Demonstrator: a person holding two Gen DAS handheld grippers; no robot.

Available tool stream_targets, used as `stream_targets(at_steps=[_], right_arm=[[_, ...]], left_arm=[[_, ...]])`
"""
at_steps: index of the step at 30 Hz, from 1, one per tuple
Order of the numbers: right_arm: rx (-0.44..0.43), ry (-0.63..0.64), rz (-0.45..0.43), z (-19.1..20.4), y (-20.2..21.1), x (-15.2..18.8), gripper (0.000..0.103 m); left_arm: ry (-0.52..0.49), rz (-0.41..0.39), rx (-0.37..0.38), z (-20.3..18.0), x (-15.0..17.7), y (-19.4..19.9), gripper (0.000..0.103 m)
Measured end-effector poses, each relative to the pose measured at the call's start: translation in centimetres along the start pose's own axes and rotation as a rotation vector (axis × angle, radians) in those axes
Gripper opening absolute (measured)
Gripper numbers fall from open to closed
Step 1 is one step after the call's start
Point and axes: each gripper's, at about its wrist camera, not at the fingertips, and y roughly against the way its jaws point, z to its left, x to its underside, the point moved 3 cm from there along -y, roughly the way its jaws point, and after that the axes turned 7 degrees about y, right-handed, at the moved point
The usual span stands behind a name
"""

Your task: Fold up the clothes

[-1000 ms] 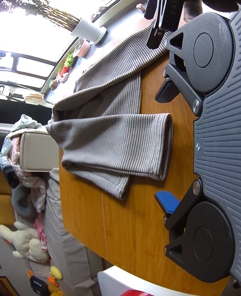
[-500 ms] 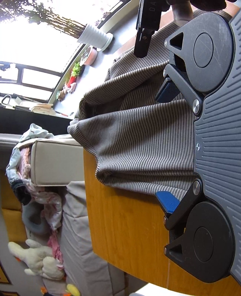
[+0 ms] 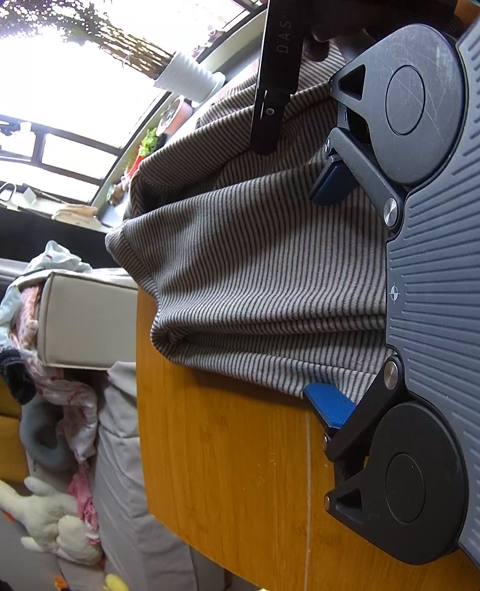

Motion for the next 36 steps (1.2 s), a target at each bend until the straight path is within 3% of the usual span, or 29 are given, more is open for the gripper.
stream_targets(at_steps=[7, 13, 17, 24, 27, 29, 31, 35, 36], right_arm=[[-0.073, 0.039, 0.014, 0.1, 2.3, 1.6, 0.103], [-0.08, 0.151, 0.057, 1.3, 4.3, 3.2, 0.103], [-0.078, 0.203, 0.076, 1.9, 5.1, 3.9, 0.103], [0.004, 0.205, 0.062, 2.8, 5.5, 3.4, 0.103], [0.115, 0.298, -0.003, 3.9, 6.6, 2.8, 0.102], [0.183, 0.373, -0.025, 4.8, 6.8, 2.4, 0.093], [0.19, 0.387, -0.018, 5.2, 6.5, 2.0, 0.082], [0.182, 0.395, 0.022, 6.1, 4.6, 1.5, 0.081], [0.186, 0.408, 0.036, 6.4, 4.0, 1.6, 0.076]], left_arm=[[0.002, 0.012, 0.023, -0.7, 3.4, 3.8, 0.103], [0.059, 0.067, 0.097, -0.2, 5.4, 6.7, 0.103], [0.024, 0.064, 0.107, -0.5, 6.5, 7.9, 0.103], [-0.065, -0.044, 0.017, -0.6, 6.1, 8.1, 0.103], [-0.051, -0.059, -0.002, 0.2, 5.6, 8.2, 0.103], [-0.031, -0.056, 0.006, 0.8, 5.3, 8.2, 0.103], [-0.019, -0.056, 0.028, 1.0, 4.8, 8.2, 0.103], [-0.045, -0.087, 0.08, 0.3, 4.1, 8.5, 0.103], [-0.063, -0.102, 0.077, 0.0, 4.0, 8.6, 0.103]])
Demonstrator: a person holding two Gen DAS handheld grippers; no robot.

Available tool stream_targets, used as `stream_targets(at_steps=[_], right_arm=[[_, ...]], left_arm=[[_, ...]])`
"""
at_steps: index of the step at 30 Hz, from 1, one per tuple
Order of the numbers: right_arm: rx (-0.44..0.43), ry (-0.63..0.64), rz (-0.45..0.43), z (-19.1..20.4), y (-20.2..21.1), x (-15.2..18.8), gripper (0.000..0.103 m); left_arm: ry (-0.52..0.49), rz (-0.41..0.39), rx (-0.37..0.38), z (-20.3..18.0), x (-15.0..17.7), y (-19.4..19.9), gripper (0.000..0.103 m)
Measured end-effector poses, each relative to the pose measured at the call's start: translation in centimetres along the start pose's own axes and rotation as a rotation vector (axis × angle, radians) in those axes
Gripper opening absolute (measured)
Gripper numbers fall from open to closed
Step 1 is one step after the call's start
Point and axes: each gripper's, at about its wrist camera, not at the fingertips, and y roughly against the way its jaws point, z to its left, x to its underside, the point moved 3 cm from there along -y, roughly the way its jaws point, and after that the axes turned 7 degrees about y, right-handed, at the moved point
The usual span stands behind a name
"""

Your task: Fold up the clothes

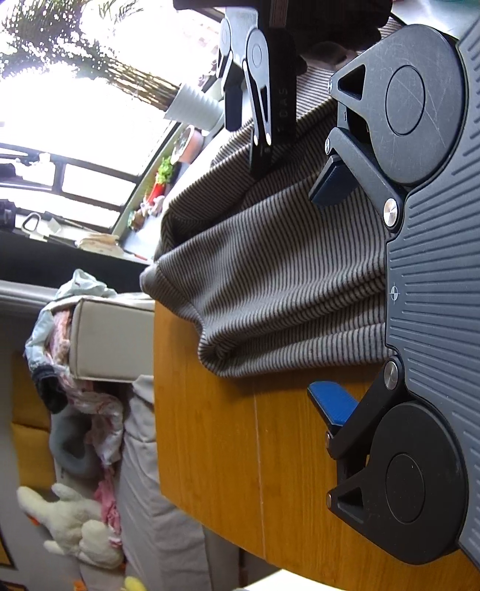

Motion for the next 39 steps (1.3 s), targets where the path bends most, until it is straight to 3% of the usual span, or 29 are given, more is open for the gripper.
stream_targets(at_steps=[1, 3, 6, 7, 10, 11, 12, 14, 15, 18, 22, 23, 24, 25, 26, 27, 31, 34, 39], right_arm=[[0.0, 0.013, 0.016, 0.3, -0.6, 0.0, 0.058], [-0.016, 0.018, 0.042, 0.4, -1.4, -0.1, 0.035], [0.022, 0.036, 0.026, 0.0, -1.4, -1.0, 0.013], [0.059, 0.044, 0.018, -0.3, -1.3, -1.5, 0.011], [0.206, 0.088, 0.012, -1.0, -1.1, -2.5, 0.011], [0.193, 0.077, 0.007, -1.0, -0.8, -2.7, 0.012], [0.134, 0.044, -0.003, -0.8, -0.3, -3.0, 0.014], [-0.032, -0.018, -0.009, 0.2, 0.7, -3.0, 0.035], [-0.104, -0.04, -0.011, 1.0, 1.2, -2.9, 0.054], [-0.238, -0.038, 0.014, 4.1, 1.7, -2.0, 0.061], [-0.312, -0.034, 0.074, 7.5, 0.5, -0.8, 0.069], [-0.303, -0.02, 0.059, 8.1, 0.4, -0.8, 0.069], [-0.297, -0.007, 0.044, 8.4, 0.5, -1.0, 0.059], [-0.292, -0.002, 0.036, 8.5, 0.5, -1.2, 0.042], [-0.288, 0.003, 0.027, 8.6, 0.6, -1.5, 0.032], [-0.294, -0.004, 0.021, 8.5, 0.6, -1.9, 0.005], [-0.351, -0.056, -0.022, 7.0, 0.8, -3.9, 0.005], [-0.343, -0.026, -0.084, 6.4, 1.0, -6.3, 0.005], [-0.351, -0.026, -0.179, 5.2, 0.6, -12.3, 0.005]], left_arm=[[-0.016, -0.009, -0.004, -0.2, 0.0, 0.0, 0.103], [-0.043, -0.019, -0.008, -0.4, 0.0, -0.1, 0.103], [-0.045, -0.001, 0.013, 0.0, 0.2, -0.6, 0.103], [-0.041, 0.004, 0.019, 0.2, 0.2, -0.8, 0.103], [-0.029, 0.01, 0.03, 1.2, 0.1, -1.4, 0.103], [-0.022, 0.007, 0.028, 1.6, 0.0, -1.5, 0.103], [-0.012, 0.003, 0.022, 2.2, -0.2, -1.6, 0.103], [0.013, -0.004, 0.009, 3.6, -0.8, -1.7, 0.103], [0.029, -0.008, -0.002, 4.4, -1.1, -1.7, 0.103], [0.079, -0.022, -0.041, 6.8, -2.3, -1.7, 0.103], [0.136, -0.045, -0.062, 9.1, -3.5, -1.0, 0.103], [0.143, -0.052, -0.057, 9.4, -3.7, -0.7, 0.103], [0.148, -0.06, -0.053, 9.6, -3.8, -0.3, 0.103], [0.149, -0.067, -0.05, 9.7, -3.9, 0.0, 0.103], [0.148, -0.072, -0.048, 9.7, -3.9, 0.3, 0.103], [0.146, -0.077, -0.047, 9.7, -4.0, 0.6, 0.103], [0.129, -0.091, -0.039, 9.7, -4.1, 1.3, 0.103], [0.121, -0.098, -0.038, 9.9, -3.8, 1.9, 0.103], [0.138, -0.1, -0.04, 10.9, -3.4, 2.3, 0.103]])
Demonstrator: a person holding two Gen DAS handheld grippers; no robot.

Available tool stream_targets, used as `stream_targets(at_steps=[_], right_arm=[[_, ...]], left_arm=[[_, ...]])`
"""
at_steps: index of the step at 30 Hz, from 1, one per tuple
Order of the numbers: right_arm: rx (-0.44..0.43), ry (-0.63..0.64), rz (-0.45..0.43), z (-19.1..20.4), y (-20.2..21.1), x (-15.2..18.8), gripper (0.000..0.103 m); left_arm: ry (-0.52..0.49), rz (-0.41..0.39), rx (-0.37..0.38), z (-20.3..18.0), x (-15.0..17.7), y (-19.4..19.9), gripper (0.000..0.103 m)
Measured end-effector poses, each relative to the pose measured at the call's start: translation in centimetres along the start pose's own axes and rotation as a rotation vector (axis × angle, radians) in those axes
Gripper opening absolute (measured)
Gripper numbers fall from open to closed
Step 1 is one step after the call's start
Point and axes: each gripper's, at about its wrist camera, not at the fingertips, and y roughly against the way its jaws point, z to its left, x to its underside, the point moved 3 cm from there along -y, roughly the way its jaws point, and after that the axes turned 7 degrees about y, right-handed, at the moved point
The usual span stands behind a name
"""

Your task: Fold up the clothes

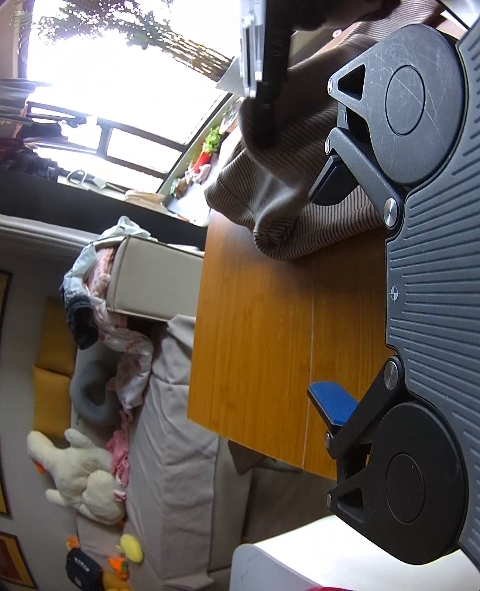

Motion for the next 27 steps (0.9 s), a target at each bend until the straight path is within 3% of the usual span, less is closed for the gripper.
stream_targets(at_steps=[4, 8, 9, 10, 11, 12, 14, 17, 20, 24, 27], right_arm=[[-0.035, 0.005, -0.059, -0.2, -2.6, -6.1, 0.005], [-0.153, 0.008, -0.004, 1.0, -7.7, -10.4, 0.007], [-0.171, 0.02, 0.024, 1.5, -8.9, -10.9, 0.014], [-0.184, 0.041, 0.051, 1.9, -9.8, -11.3, 0.029], [-0.173, 0.065, 0.059, 2.1, -10.3, -11.6, 0.037], [-0.152, 0.093, 0.045, 2.1, -9.9, -11.7, 0.043], [-0.128, 0.144, 0.007, 1.6, -7.9, -11.3, 0.043], [0.026, 0.207, -0.015, -0.8, -3.7, -8.7, 0.044], [0.215, 0.268, 0.02, -2.9, 0.6, -3.9, 0.054], [0.215, 0.169, 0.175, -3.7, 3.7, 5.4, 0.062], [0.227, 0.139, 0.281, -3.7, 3.1, 11.3, 0.063]], left_arm=[[-0.008, -0.008, 0.057, -0.6, -0.2, 0.3, 0.103], [-0.047, -0.004, 0.064, -1.9, -0.2, -0.1, 0.103], [-0.053, 0.003, 0.055, -2.1, -0.1, -0.4, 0.103], [-0.058, 0.01, 0.044, -2.2, -0.1, -0.7, 0.103], [-0.061, 0.016, 0.033, -2.3, -0.1, -1.0, 0.103], [-0.062, 0.021, 0.022, -2.4, -0.1, -1.2, 0.103], [-0.064, 0.025, 0.014, -2.4, -0.1, -1.6, 0.103], [-0.064, 0.025, 0.015, -2.4, -0.2, -2.0, 0.103], [-0.066, 0.026, 0.026, -2.8, -0.4, -2.8, 0.103], [-0.087, 0.025, 0.075, -4.7, -0.6, -4.5, 0.103], [-0.105, 0.029, 0.138, -7.2, 0.0, -6.0, 0.103]])
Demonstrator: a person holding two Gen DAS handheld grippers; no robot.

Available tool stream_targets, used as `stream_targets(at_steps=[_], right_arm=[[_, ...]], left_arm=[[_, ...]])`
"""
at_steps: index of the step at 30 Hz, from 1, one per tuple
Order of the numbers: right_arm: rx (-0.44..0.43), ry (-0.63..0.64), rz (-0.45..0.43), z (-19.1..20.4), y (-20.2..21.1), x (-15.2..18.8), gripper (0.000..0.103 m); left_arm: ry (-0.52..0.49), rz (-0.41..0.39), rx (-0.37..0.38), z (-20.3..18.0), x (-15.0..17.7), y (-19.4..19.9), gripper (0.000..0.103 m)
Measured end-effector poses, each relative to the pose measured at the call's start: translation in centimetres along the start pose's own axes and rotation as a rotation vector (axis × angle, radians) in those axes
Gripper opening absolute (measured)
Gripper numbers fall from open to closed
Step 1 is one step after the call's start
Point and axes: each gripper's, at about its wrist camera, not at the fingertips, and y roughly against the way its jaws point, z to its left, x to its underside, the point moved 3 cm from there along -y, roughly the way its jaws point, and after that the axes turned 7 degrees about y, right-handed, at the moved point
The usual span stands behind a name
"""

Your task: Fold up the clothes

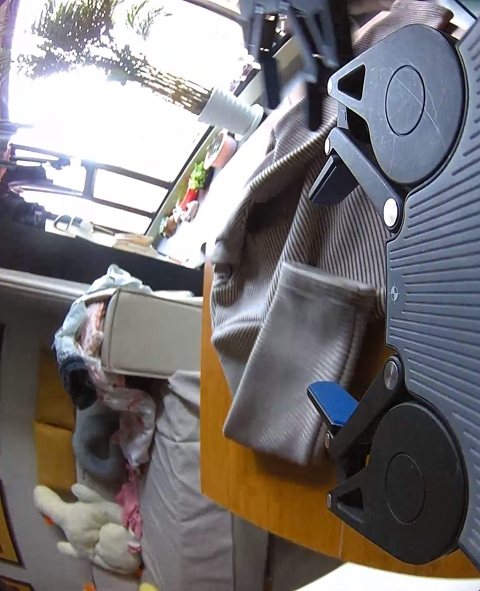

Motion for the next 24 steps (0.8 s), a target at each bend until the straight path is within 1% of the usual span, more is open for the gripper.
stream_targets(at_steps=[1, 2, 3, 4, 6, 7, 9, 10, 12, 13, 18, 21, 23, 24], right_arm=[[0.019, 0.025, 0.009, 0.1, -0.4, 0.7, 0.058], [0.05, 0.069, -0.007, -0.2, -0.4, 0.7, 0.047], [0.08, 0.114, -0.023, -0.5, -0.3, 0.7, 0.002], [0.127, 0.136, -0.042, -1.7, -0.2, 0.2, 0.005], [0.25, 0.133, -0.087, -5.6, -0.1, -1.9, 0.005], [0.318, 0.109, -0.095, -8.0, -0.3, -2.6, 0.005], [0.453, 0.008, -0.08, -13.5, -1.6, -3.1, 0.005], [0.47, -0.059, -0.065, -15.6, -2.4, -2.9, 0.005], [0.445, -0.2, -0.035, -18.6, -3.9, -2.0, 0.005], [0.435, -0.235, -0.023, -18.9, -4.6, -1.5, 0.005], [0.396, -0.291, 0.023, -18.1, -7.9, 0.9, 0.006], [0.372, -0.281, 0.001, -17.2, -8.0, 1.2, 0.006], [0.379, -0.247, -0.021, -16.6, -7.1, 0.5, 0.017], [0.396, -0.22, -0.04, -16.1, -6.3, 0.1, 0.027]], left_arm=[[-0.005, -0.006, 0.02, -0.8, 0.3, -0.5, 0.103], [-0.013, -0.01, 0.037, -1.7, 0.5, -1.2, 0.103], [-0.024, -0.013, 0.038, -2.4, 0.8, -1.9, 0.103], [-0.037, -0.016, 0.031, -2.9, 1.0, -2.5, 0.103], [-0.055, -0.032, 0.01, -3.4, 1.0, -3.4, 0.103], [-0.063, -0.04, -0.002, -3.6, 1.0, -3.9, 0.103], [-0.068, -0.016, -0.024, -3.5, 1.1, -4.6, 0.103], [-0.068, 0.001, -0.035, -3.4, 1.2, -5.0, 0.103], [-0.07, 0.034, -0.057, -3.2, 1.4, -5.7, 0.103], [-0.071, 0.051, -0.069, -3.1, 1.5, -6.1, 0.103], [-0.117, 0.076, -0.114, -3.1, 2.2, -5.5, 0.103], [-0.142, 0.088, -0.147, -2.9, 2.9, -4.3, 0.103], [-0.143, 0.093, -0.162, -2.7, 3.4, -3.4, 0.103], [-0.138, 0.091, -0.167, -2.6, 3.5, -3.1, 0.103]])
